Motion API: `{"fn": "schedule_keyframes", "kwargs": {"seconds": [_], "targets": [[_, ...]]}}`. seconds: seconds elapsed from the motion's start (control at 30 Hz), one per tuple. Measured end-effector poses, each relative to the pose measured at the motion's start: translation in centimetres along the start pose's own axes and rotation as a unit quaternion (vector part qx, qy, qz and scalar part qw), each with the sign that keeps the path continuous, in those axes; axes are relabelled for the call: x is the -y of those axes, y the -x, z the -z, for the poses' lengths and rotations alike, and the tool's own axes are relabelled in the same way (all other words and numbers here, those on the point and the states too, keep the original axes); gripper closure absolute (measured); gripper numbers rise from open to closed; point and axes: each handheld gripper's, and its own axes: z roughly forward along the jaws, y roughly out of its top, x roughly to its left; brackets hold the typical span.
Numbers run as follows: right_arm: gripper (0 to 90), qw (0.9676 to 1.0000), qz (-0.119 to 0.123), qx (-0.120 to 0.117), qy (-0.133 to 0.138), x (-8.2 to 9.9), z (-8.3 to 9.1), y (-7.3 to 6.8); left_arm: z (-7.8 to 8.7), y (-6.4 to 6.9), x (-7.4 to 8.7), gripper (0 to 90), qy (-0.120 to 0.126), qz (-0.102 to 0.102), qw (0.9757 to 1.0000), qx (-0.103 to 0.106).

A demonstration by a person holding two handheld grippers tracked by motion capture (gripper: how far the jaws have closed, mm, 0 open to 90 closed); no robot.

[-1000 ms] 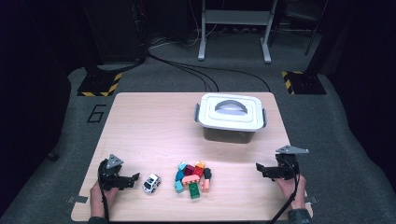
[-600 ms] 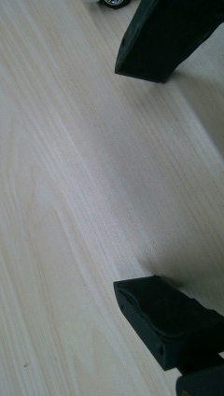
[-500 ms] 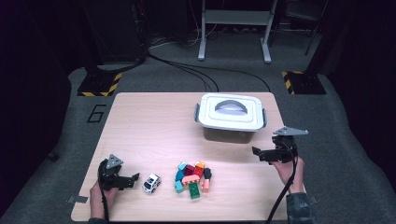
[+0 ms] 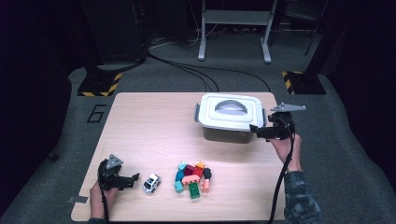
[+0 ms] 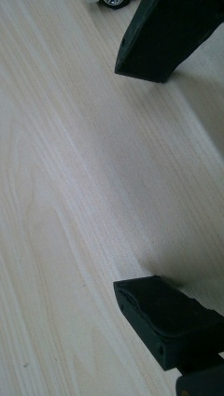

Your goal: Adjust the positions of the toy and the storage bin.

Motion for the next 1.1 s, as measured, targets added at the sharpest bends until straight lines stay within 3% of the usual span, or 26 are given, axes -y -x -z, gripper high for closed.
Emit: {"fn": "schedule_keyframes", "kwargs": {"seconds": [0.23, 0.3, 0.43, 0.67, 0.97, 1.1], "targets": [[15.7, 0.9996, -0.022, 0.008, -0.012, -0.7, -1.8, 1.7, 0.1, 0.0, 0.0, 0.3, -0.006, 0.001, 1.0, 0.003], [23.6, 0.999, -0.041, 0.012, -0.011, -0.6, -2.3, 2.9, 0.1, 0.0, 0.0, 0.3, -0.006, -0.001, 1.0, 0.003], [36.4, 0.9975, -0.067, 0.021, -0.01, -0.6, -2.7, 4.1, 0.1, 0.0, 0.0, 0.3, -0.006, -0.001, 1.0, 0.003], [56.1, 0.9961, -0.082, 0.025, -0.019, -1.2, -4.1, 5.2, 0.1, 0.0, 0.0, 0.3, -0.006, -0.001, 1.0, 0.003], [59.8, 0.994, -0.105, 0.013, -0.029, -0.8, -4.6, 5.4, 0.1, 0.0, 0.0, 0.3, -0.004, 0.001, 1.0, 0.003], [59.2, 0.9932, -0.109, 0.017, -0.037, -0.5, -4.1, 4.5, 0.1, 0.0, 0.0, 0.3, -0.006, 0.0, 1.0, 0.003]]}}
